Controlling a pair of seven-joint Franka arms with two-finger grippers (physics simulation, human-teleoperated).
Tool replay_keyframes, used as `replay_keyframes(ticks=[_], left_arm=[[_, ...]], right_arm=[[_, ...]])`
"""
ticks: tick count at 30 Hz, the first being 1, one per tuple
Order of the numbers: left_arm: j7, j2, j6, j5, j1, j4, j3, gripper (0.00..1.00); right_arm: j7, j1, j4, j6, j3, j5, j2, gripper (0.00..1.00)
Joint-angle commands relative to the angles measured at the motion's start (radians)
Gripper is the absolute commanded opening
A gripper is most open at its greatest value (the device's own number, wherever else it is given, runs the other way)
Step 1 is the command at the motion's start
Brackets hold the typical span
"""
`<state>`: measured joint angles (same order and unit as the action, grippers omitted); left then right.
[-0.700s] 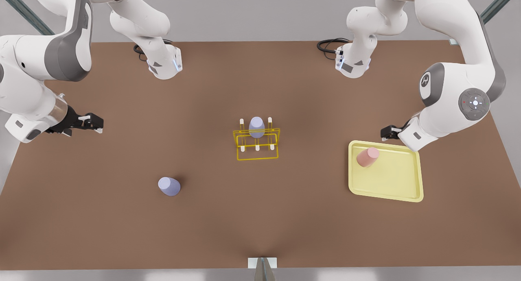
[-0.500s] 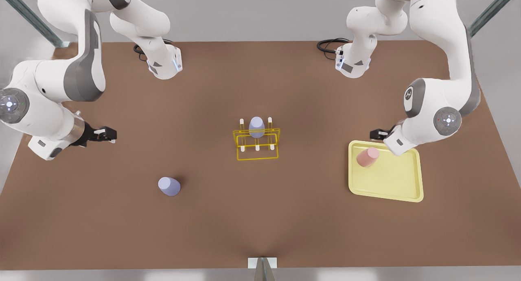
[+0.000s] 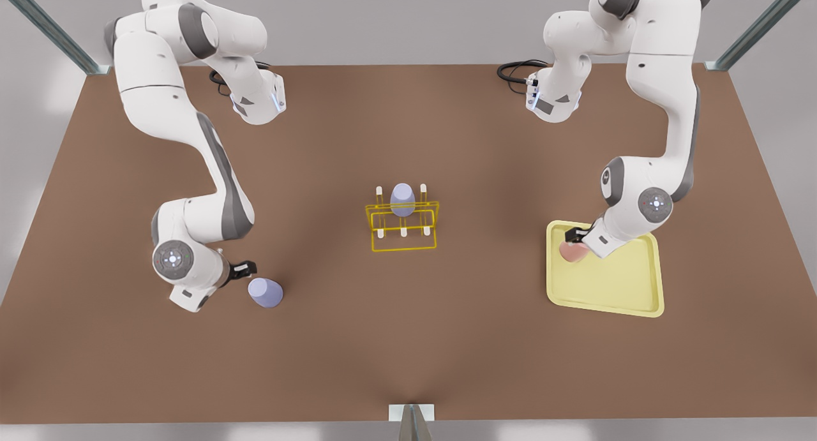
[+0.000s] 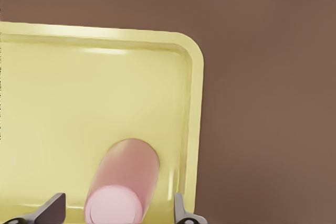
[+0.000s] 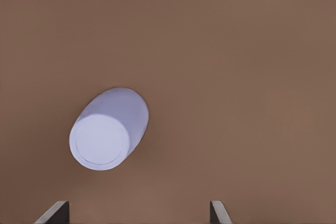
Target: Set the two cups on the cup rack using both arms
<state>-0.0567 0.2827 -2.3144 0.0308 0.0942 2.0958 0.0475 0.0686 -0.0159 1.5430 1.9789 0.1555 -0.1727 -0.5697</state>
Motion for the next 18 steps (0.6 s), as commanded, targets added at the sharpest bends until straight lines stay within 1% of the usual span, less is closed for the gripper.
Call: replay_keyframes(ticks=[1,7,10,18], left_arm=[[-0.015,0.001,-0.059,-0.002,-0.004,0.003,0.0,1.0],[-0.015,0.029,-0.097,-0.002,-0.019,0.035,0.0,1.0],[-0.015,0.035,-0.096,-0.002,-0.011,0.059,0.0,1.0],[-0.015,0.078,-0.131,0.0,-0.011,0.07,0.0,1.0]], right_arm=[[-0.095,-0.004,0.017,0.187,0.001,-0.002,-0.004,1.0],[-0.105,-0.01,-0.029,0.187,0.004,-0.001,-0.07,1.0],[-0.107,-0.009,-0.049,0.189,0.004,0.065,-0.107,1.0],[-0.092,-0.016,-0.037,0.178,0.012,0.084,-0.11,1.0]])
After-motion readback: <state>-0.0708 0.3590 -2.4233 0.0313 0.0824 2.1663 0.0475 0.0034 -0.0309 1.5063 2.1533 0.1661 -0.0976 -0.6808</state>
